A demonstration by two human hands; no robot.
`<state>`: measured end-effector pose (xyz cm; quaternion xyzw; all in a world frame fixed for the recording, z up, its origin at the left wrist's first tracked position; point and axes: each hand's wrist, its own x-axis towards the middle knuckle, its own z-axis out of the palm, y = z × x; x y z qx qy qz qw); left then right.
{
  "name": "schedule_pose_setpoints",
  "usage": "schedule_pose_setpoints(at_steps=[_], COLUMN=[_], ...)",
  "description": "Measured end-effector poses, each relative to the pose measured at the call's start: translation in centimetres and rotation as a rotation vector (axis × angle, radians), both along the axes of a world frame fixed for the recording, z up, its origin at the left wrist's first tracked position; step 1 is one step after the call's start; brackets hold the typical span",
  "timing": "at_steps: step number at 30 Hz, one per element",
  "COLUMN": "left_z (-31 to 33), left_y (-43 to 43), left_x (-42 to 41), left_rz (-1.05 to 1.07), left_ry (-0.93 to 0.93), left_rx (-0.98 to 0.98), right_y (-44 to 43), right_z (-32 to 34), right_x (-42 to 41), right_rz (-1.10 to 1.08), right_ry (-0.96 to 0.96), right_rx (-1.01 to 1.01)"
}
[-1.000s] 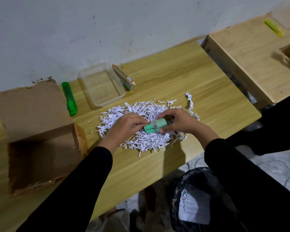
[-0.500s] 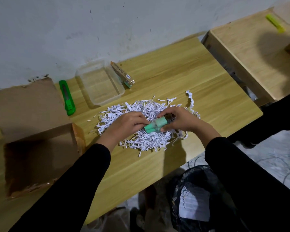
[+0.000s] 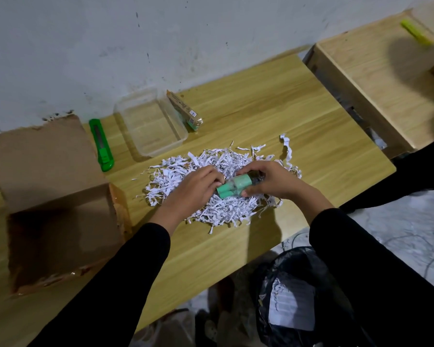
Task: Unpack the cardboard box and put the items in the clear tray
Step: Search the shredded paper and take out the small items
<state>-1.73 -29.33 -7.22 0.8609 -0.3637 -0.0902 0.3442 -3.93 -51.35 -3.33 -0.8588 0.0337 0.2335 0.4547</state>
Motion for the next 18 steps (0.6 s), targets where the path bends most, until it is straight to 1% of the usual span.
schedule_pose_setpoints(at_steps=[6,10,13,18], left_z=[0.0,0.2,0.3,0.9], left_y=[0.4,0.4,0.4,0.2], left_x=[-0.2,0.1,0.5,1.6], left_rz=[0.111,0.197,0.190,0.129], left_ry=[0.164,0.269,0.318,0.354], left_rx=[-0.141,-0.182,-0.189,-0.130], right_y=[0.0,-0.1,-0.1,0.0], right_z=[-0.1,0.1,0.1,0.1], right_x=[0.1,0.1,0.1,0.2], right_rz=[0.019,0.029,0.040,0.058], right_ry=[-0.009,-0.009,-0.015,-0.023], right_rx=[-0.014,-0.008,-0.016,-0.033])
